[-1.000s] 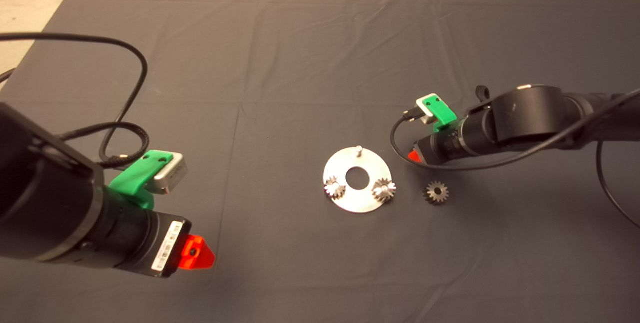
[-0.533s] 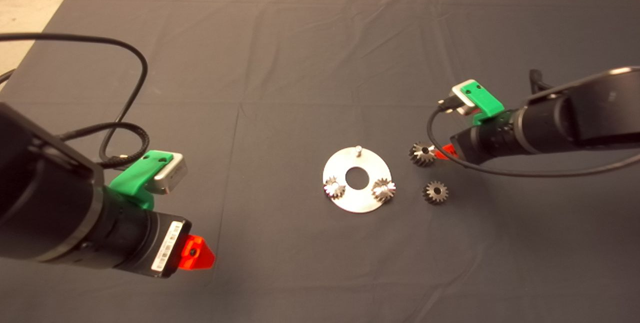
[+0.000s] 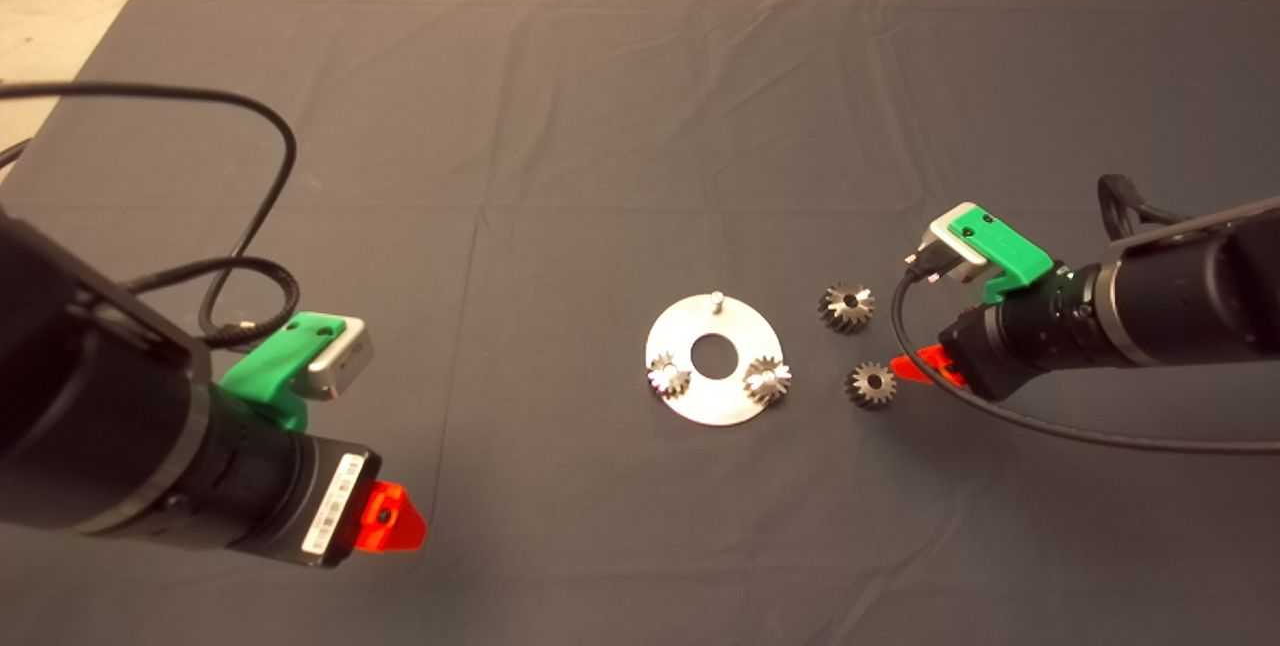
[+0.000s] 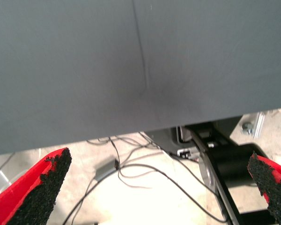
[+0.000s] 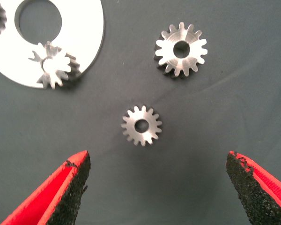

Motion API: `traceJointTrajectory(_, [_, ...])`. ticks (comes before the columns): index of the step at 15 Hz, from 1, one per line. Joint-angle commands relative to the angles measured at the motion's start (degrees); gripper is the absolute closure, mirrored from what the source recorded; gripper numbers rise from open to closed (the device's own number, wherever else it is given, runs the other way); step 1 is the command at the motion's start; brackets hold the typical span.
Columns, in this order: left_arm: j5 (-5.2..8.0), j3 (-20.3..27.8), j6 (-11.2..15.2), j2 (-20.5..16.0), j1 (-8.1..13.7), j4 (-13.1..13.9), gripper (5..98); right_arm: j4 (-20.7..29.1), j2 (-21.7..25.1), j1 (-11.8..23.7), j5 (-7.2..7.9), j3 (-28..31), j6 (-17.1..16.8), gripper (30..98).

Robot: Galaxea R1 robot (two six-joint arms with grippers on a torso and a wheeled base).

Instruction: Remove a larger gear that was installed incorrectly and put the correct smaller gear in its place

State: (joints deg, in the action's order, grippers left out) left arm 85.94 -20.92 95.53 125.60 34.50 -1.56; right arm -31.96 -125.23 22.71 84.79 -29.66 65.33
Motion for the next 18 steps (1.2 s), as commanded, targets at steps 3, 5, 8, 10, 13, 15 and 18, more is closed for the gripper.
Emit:
traceJointTrajectory(3, [0.10,0.6,0.0,-3.0,-1.1,0.6,5.8,0.7,8.4,1.0,-3.08,2.0,-10.0,47.0])
traceJointTrajectory(5, [0.01,0.6,0.0,-2.9,-2.7,0.6,5.8,-1.2,14.9,0.2,-14.08,3.6,-10.4,46.2])
traceJointTrajectory(8, [0.10,0.6,0.0,-2.9,-4.0,0.6,5.8,-3.0,18.2,-1.4,-18.25,3.6,-10.1,41.6])
traceJointTrajectory(10, [0.19,0.6,0.0,-2.9,-4.4,0.6,5.8,-5.2,18.7,-3.6,-18.99,3.8,-10.0,41.6])
traceJointTrajectory(13, [0.19,0.6,0.0,-2.9,-4.4,0.6,5.8,-9.1,18.6,-8.4,-20.01,4.0,-10.3,36.3])
traceJointTrajectory(15, [0.19,0.6,0.0,-2.9,-4.5,0.6,5.8,-11.3,18.3,-10.6,-20.01,4.1,-11.7,36.3])
traceJointTrajectory(18, [0.28,0.6,0.0,-2.9,-5.1,0.6,5.8,-13.4,18.0,-12.0,-20.01,4.0,-15.9,36.3])
